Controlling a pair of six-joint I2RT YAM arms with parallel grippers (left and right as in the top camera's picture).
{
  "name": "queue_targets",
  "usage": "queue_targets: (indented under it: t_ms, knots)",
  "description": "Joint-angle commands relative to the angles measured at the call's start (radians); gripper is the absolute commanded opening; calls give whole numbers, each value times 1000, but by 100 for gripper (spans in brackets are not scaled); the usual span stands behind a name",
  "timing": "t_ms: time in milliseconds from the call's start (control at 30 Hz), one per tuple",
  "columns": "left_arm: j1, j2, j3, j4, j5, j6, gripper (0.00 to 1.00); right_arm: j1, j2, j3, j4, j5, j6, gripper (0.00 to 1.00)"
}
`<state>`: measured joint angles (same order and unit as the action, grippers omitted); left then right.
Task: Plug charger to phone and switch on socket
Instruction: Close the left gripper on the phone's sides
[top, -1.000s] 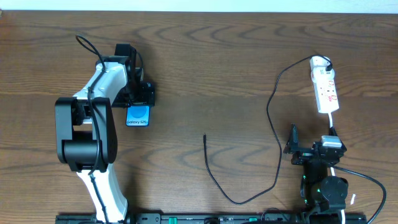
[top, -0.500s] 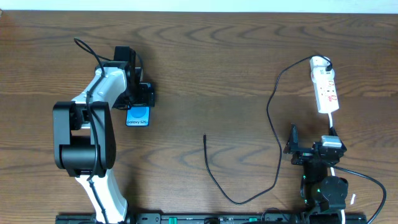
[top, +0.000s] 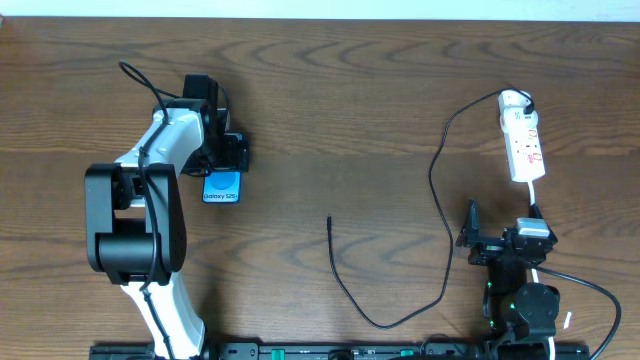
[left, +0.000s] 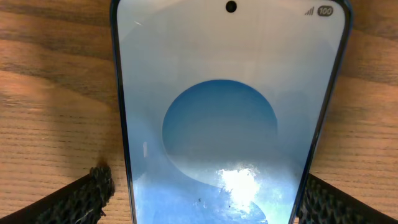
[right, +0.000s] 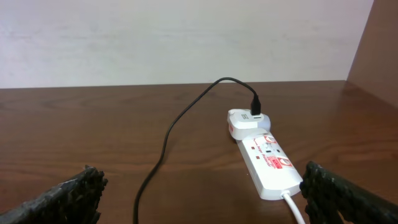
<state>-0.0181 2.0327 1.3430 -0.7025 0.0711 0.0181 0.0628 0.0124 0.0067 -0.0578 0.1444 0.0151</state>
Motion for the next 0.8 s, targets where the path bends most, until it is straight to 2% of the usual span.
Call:
queue_targets:
  t_ms: [0, 767]
  knots:
    - [1, 64, -51, 1, 26, -16, 95, -3, -8, -1, -4, 6, 11, 99]
    - [1, 64, -63, 9, 26, -16, 95, -3, -8, -1, -4, 6, 11, 99]
